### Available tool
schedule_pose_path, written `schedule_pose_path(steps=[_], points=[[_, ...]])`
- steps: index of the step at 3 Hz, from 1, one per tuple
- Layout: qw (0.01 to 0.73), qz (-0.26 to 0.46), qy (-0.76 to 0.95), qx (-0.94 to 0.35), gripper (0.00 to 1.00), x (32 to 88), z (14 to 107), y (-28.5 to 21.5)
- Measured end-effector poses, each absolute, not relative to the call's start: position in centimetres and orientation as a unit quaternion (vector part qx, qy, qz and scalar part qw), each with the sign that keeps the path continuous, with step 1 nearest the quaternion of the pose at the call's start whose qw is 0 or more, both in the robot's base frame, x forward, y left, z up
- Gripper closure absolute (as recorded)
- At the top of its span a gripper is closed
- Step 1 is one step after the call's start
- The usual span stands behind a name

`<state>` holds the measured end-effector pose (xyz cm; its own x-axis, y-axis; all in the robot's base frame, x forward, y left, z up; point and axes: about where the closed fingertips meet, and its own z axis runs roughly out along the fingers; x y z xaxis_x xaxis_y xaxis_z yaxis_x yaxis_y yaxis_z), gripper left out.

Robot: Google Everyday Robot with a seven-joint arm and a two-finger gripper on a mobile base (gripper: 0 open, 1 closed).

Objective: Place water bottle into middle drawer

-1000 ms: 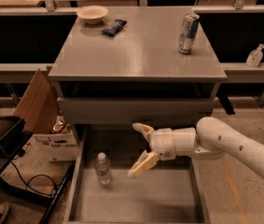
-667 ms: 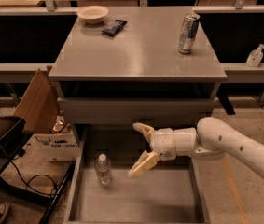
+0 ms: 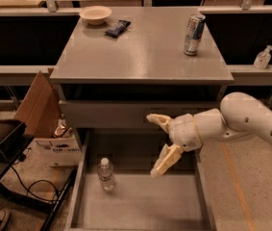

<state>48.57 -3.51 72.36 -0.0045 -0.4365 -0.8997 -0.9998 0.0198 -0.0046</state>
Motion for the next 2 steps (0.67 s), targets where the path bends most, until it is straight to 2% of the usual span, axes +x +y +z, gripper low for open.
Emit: schedule_pose_path(steps=[2], points=[[0.334,0.269,0.607,-0.669,0.0,45.7,85.6,-8.3]])
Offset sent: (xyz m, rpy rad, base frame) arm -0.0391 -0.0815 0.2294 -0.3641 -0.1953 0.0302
